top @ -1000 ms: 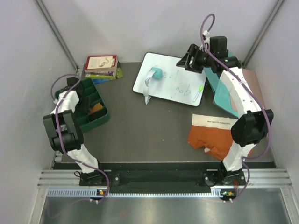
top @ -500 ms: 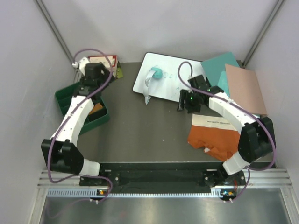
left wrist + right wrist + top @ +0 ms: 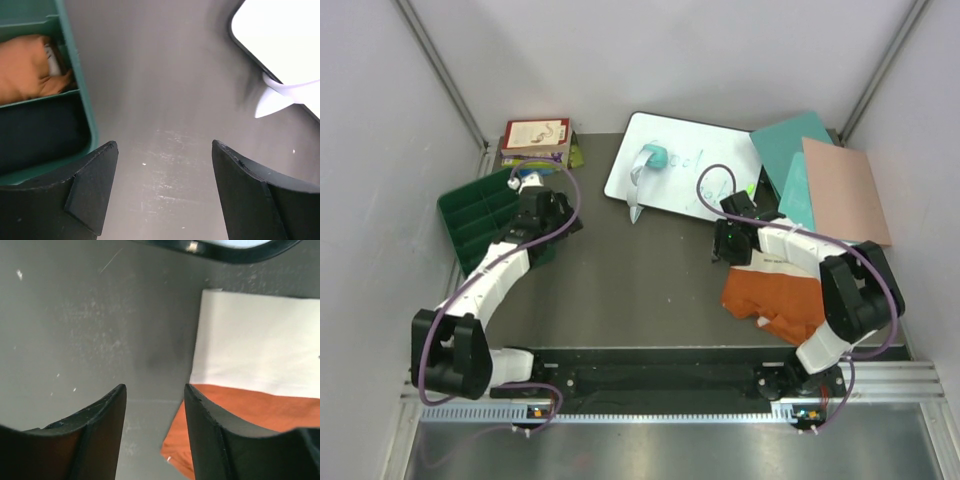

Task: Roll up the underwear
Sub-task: Move the underwear to the center of the board.

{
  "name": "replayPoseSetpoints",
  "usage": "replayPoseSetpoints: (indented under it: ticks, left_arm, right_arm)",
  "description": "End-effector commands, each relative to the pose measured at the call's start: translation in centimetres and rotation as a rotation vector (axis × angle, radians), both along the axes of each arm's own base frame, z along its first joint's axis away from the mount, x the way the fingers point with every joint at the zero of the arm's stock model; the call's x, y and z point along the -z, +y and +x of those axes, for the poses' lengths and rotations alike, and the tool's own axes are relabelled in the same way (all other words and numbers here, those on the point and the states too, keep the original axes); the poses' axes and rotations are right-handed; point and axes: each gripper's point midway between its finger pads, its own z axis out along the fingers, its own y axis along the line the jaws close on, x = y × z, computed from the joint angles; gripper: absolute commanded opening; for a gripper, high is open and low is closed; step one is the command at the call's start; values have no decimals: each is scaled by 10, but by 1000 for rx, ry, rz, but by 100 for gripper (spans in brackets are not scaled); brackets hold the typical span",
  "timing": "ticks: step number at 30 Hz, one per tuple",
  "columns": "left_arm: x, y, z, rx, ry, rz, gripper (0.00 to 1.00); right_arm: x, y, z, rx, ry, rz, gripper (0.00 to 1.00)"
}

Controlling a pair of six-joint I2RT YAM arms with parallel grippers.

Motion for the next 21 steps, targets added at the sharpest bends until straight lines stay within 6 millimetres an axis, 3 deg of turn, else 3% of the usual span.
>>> replayPoseSetpoints:
  ticks: [1, 6, 15, 21]
  left_arm:
    - [-33, -16, 10, 97, -143, -25, 80]
    - [-41, -15, 3, 106, -187, -27, 81]
    - [-45, -14, -4, 116, -205, -28, 83]
    - [-49, -16, -5, 118, -217, -38, 84]
  right_arm:
    - [-3, -12, 21, 48, -70, -73, 48]
    - [-2, -20, 25, 52, -65, -126, 45]
    - [20, -27, 9, 60, -8, -152, 44]
    - [29, -28, 5, 52, 25, -169, 37]
